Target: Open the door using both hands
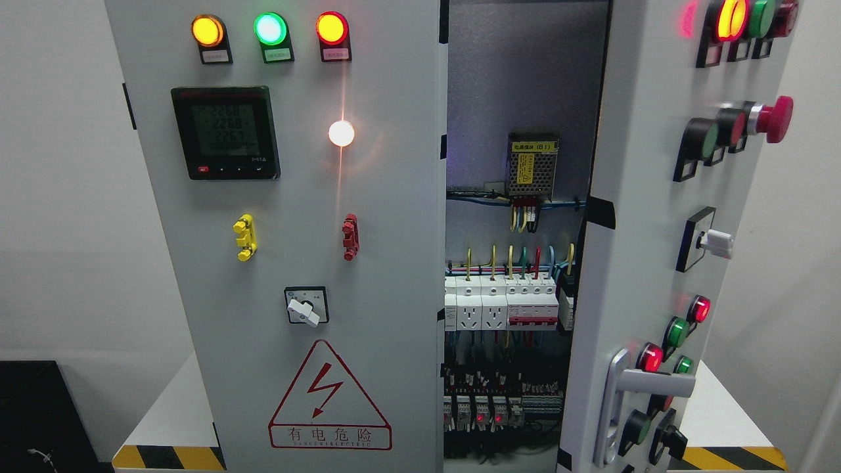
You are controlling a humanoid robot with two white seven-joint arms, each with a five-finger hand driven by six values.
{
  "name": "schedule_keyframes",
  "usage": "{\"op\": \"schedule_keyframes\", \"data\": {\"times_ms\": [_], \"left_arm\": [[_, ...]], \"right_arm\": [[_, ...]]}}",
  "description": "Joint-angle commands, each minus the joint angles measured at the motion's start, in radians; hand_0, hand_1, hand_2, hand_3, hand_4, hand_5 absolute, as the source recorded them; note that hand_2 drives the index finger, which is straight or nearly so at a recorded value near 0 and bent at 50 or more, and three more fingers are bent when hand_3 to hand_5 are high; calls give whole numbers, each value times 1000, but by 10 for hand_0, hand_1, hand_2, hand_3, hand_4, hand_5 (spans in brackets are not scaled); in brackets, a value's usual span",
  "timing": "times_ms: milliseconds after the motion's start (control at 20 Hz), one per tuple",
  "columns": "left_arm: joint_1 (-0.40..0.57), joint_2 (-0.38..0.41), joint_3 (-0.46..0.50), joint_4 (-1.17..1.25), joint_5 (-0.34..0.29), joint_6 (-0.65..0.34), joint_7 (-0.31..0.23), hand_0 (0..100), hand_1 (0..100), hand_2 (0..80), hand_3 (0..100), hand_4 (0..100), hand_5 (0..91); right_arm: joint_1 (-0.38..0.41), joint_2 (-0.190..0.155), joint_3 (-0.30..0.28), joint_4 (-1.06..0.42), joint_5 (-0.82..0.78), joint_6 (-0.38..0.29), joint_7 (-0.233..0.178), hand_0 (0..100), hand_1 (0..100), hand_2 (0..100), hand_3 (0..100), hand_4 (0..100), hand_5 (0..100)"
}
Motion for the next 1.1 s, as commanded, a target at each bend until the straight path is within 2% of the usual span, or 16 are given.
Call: {"op": "schedule_keyframes", "data": {"times_ms": [0, 450, 601, 751, 1051], "left_arm": [[2, 2, 0, -32, 1, 0, 0, 0, 0, 0, 0, 0, 0], [12, 12, 2, -38, -1, -2, 0, 0, 0, 0, 0, 0, 0], [58, 24, 2, -191, -1, 0, 0, 0, 0, 0, 0, 0, 0], [97, 93, -3, -348, -1, 0, 0, 0, 0, 0, 0, 0, 0], [101, 131, -8, -572, -1, -3, 0, 0, 0, 0, 0, 0, 0]], "right_arm": [[0, 0, 0, 0, 1, 0, 0, 191, 0, 0, 0, 0, 0], [0, 0, 0, 0, -1, 0, 0, 191, 0, 0, 0, 0, 0], [0, 0, 0, 0, 1, 0, 0, 191, 0, 0, 0, 0, 0], [0, 0, 0, 0, -1, 0, 0, 191, 0, 0, 0, 0, 0], [0, 0, 0, 0, 1, 0, 0, 191, 0, 0, 0, 0, 0]]}}
